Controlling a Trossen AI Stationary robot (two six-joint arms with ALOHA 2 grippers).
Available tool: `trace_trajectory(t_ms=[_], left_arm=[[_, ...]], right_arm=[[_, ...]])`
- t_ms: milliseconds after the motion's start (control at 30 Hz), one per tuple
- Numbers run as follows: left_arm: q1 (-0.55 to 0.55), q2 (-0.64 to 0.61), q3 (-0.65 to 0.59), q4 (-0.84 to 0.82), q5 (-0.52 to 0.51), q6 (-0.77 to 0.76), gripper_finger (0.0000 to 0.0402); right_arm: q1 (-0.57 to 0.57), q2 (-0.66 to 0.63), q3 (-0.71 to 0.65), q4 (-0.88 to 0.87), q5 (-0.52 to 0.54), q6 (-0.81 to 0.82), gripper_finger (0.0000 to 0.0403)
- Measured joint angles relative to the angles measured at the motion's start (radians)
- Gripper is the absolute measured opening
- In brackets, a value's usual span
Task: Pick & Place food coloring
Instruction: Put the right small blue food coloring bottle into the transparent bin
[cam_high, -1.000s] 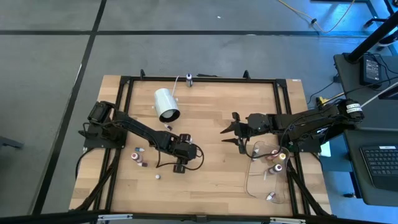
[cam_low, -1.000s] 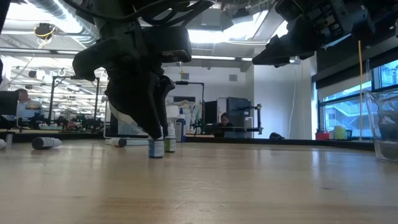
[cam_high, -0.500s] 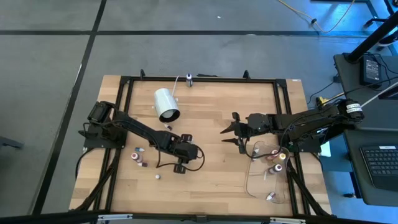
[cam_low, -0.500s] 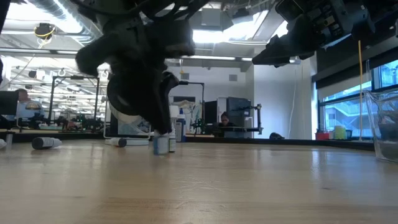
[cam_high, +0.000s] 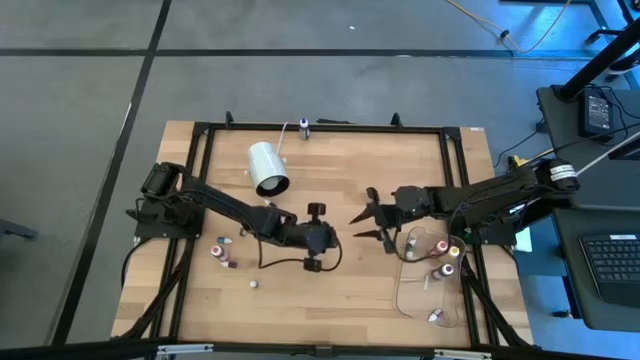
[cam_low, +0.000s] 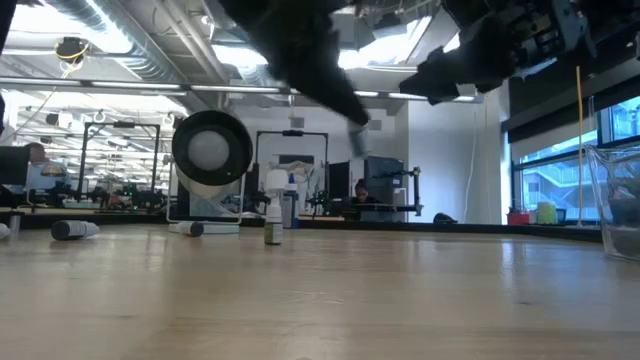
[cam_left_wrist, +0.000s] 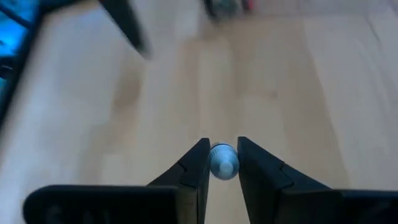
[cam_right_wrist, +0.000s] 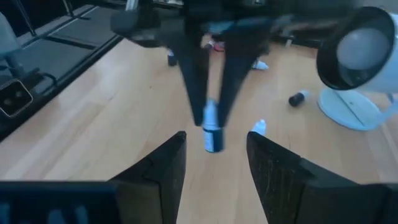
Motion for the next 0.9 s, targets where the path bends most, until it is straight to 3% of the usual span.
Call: trace_trajectory(t_ms=[100,267,667,900], left_arm=[[0.000,0.000,0.021,0.023,-0.051,0.019,0.0069],[0.000,0.000,0.031,0.043,-0.102,0.025,0.0069],[0.002,0.000,0.032,0.123,-0.141,0.025,0.0070],[0.010,0.000,0.032,0.184,-0.109,0.025,0.0070]], right_arm=[[0.000,0.047,0.000,0.049,0.018,-0.024,0.0181],[-0.001,0.090,0.000,0.092,0.149,0.005,0.0205],[0.000,0.104,0.000,0.097,0.106,0.021,0.0216],[0.000,0.104,0.001,0.135,0.099,0.024,0.0216]])
